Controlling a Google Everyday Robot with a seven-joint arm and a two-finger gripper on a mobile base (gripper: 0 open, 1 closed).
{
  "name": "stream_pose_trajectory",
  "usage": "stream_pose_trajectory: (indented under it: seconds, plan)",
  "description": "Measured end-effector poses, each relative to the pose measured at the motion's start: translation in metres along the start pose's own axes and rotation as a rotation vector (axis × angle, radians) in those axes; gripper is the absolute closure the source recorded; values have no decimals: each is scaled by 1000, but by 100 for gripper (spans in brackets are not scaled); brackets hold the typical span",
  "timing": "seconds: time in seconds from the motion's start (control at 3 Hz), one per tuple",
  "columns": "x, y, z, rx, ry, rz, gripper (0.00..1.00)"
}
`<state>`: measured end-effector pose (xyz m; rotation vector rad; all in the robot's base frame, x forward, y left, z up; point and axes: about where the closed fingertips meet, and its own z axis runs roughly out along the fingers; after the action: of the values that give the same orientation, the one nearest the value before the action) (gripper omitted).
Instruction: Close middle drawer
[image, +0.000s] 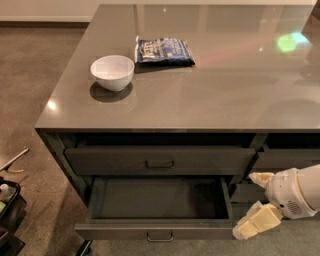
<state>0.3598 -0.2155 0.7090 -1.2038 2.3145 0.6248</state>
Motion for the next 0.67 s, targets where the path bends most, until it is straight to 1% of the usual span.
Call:
stream_pose_trajectory:
  seconds: [0.33,0.67]
  plan:
    - [1,7,2,3,-20,-21,0]
    - [38,1,27,0,-110,69,0]
